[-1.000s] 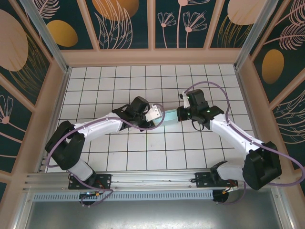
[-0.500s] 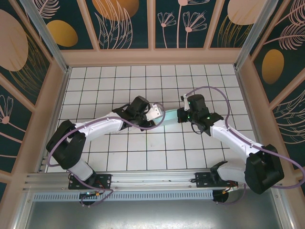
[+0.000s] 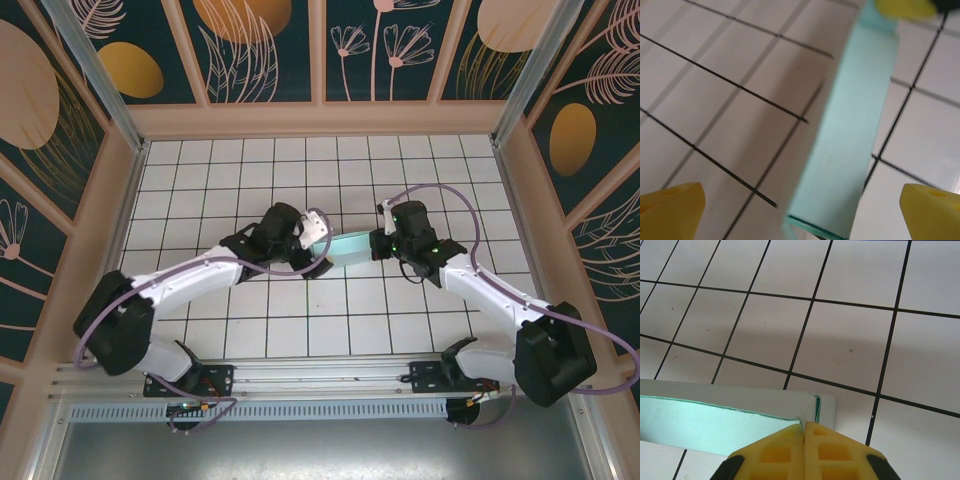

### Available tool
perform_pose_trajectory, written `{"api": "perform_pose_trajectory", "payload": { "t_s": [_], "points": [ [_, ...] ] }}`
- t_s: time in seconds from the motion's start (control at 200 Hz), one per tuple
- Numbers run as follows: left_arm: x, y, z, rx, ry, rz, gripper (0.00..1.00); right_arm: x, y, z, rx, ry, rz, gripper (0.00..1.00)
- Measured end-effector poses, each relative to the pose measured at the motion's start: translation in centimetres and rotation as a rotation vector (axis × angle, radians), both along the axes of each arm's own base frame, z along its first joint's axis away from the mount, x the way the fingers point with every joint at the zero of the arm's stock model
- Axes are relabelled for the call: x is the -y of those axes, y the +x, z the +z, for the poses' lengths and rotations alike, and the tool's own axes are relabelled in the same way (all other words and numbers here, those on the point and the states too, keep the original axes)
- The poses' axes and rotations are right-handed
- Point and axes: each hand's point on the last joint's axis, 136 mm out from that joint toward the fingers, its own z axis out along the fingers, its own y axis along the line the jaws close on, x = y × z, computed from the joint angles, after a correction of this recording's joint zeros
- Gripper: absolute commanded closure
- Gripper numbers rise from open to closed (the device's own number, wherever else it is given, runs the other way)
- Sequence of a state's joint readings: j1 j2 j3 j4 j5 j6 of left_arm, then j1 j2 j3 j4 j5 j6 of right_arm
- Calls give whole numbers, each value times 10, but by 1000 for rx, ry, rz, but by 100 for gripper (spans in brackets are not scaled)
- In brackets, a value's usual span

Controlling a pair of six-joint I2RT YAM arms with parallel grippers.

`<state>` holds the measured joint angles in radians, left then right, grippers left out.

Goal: Fold the paper box

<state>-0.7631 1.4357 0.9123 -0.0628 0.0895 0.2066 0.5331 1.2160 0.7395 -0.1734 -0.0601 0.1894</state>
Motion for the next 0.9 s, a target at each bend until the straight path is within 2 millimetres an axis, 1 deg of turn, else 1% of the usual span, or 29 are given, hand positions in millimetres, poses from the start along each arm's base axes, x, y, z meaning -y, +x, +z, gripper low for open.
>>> {"api": "perform_pose_trajectory", "payload": {
  "t_s": [0.135,0.195,0.275,0.345,0.385,0.4,0.44,0.46,0.531,0.611,0.716,0.781,0.841,0.901],
  "points": [
    [-12,6,48,58,-156,145,1,0,0,0,1,-1,-1,100],
    [-22,6,60,59,-206,210,2,1,0,0,1,-2,-3,100],
    [-31,5,65,37,-240,275,10,1,0,0,1,-2,-4,100],
    [-36,4,58,-8,-235,320,13,1,0,0,1,-3,-4,100],
    [-38,2,48,-47,-217,338,20,1,0,0,0,-3,-3,100],
    [-39,2,44,-63,-212,349,25,1,0,0,0,-3,-3,100],
    [-40,0,31,-101,-180,366,29,1,1,0,0,-4,-3,100],
    [-41,-1,25,-127,-174,381,33,0,1,-1,-1,-4,-4,100],
    [-40,-3,6,-201,-133,412,39,0,2,-1,-2,-6,-5,100],
    [-34,-6,-8,-272,-113,423,49,0,3,-1,-5,-8,-5,100],
    [-24,-14,-16,-340,-118,423,64,0,3,0,-8,-10,-5,100],
    [-18,-16,-15,-364,-128,426,69,0,3,0,-8,-11,-5,100],
    [-14,-14,-11,-378,-145,435,75,-1,3,0,-10,-11,-5,100],
    [-11,-12,-6,-389,-166,452,79,-1,4,-1,-12,-13,-5,100]
  ]
}}
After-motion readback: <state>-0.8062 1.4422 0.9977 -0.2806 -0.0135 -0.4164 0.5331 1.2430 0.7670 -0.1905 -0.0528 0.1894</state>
